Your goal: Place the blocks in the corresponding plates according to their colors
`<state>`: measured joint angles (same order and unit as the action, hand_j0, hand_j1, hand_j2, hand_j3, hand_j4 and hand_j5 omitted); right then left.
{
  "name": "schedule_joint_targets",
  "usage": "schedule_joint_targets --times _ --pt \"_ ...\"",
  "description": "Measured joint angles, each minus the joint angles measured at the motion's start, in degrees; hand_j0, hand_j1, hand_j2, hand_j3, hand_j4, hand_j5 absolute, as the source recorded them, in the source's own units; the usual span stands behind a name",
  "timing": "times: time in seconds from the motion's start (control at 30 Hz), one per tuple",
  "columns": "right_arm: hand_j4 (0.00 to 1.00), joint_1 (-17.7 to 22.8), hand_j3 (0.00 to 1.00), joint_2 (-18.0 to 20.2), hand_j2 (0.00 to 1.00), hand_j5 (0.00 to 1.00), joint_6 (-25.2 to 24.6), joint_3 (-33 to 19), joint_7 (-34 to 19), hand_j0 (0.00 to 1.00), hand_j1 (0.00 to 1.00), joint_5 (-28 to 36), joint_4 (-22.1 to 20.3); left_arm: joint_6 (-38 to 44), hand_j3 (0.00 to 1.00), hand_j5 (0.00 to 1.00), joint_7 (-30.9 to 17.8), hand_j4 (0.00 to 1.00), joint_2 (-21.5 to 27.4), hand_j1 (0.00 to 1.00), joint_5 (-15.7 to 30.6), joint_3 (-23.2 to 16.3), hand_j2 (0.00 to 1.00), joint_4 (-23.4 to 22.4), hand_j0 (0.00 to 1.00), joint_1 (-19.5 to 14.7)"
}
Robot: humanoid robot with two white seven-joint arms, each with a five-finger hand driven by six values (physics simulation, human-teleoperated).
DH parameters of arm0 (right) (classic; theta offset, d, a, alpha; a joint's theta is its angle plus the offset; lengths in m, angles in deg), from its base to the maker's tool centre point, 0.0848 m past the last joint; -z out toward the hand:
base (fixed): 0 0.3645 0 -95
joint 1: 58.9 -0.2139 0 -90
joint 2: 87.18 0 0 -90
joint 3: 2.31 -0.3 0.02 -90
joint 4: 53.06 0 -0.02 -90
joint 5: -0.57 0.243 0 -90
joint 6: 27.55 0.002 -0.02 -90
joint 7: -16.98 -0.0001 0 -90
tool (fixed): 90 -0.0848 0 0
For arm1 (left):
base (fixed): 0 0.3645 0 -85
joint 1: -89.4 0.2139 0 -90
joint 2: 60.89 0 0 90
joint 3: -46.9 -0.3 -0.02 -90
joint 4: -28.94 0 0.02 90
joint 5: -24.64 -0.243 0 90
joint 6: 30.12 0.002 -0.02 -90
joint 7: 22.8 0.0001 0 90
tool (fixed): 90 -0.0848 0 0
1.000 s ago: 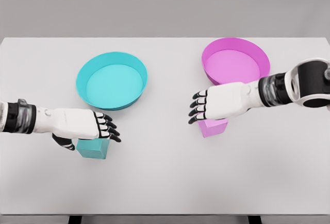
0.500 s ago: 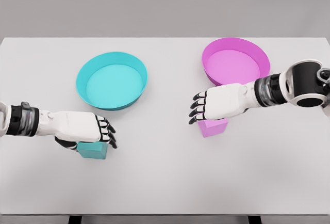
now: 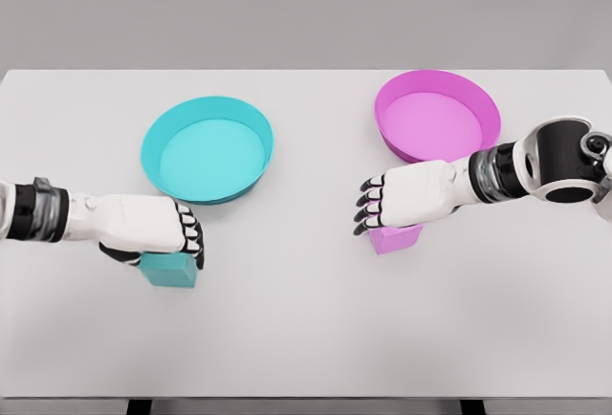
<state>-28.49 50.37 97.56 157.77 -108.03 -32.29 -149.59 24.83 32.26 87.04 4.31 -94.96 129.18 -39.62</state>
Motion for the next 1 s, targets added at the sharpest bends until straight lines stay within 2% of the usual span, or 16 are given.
schedule_joint_targets --times 0.37,0.47,0.57,0.7,0.83,0.9,1.0 --pt "1.00 0.00 1.00 -0.34 1.00 1.00 -0.20 1.09 0.14 1.00 1.00 -0.44 0.18 -0.10 0.64 0.64 -0.02 0.64 0.13 0.64 2.75 0.11 0.64 0.32 0.64 -3.61" --pt "0.89 0.00 0.89 -0.37 0.89 0.89 -0.22 1.10 0.16 0.89 0.89 -0.47 0.18 -0.10 0.64 0.64 -0.02 0.64 0.01 0.64 3.13 0.28 0.64 0.37 0.64 -4.75" --pt "0.73 0.00 0.73 -0.38 0.73 0.73 -0.31 1.04 0.23 0.73 0.73 -0.45 0.17 -0.09 0.64 0.64 -0.03 0.64 -0.08 0.64 3.75 0.40 0.64 0.33 0.64 -6.06" --pt "0.59 -0.09 0.59 -0.43 0.59 0.59 -0.28 0.77 0.24 0.59 0.59 -0.66 0.19 -0.13 0.64 0.64 -0.04 0.64 -0.31 0.64 4.42 0.72 0.64 0.06 0.64 -7.03" --pt "0.54 -0.44 0.54 -0.41 0.54 0.54 -0.07 0.48 0.10 0.54 0.54 -0.90 0.25 -0.11 0.65 0.65 -0.05 0.65 -1.52 0.65 4.91 3.29 0.65 -0.84 0.65 -7.03" --pt "0.48 -0.44 0.48 -0.44 0.48 0.48 -0.02 0.42 0.08 0.48 0.48 -0.87 0.27 -0.11 0.65 0.65 -0.05 0.65 -2.69 0.65 4.91 4.09 0.65 -1.91 0.65 -7.03" --pt "0.47 -0.61 0.47 -0.45 0.47 0.47 0.01 0.38 0.07 0.47 0.47 -0.86 0.28 -0.10 0.65 0.65 -0.04 0.65 -3.96 0.65 4.93 4.79 0.65 -3.07 0.65 -7.56"
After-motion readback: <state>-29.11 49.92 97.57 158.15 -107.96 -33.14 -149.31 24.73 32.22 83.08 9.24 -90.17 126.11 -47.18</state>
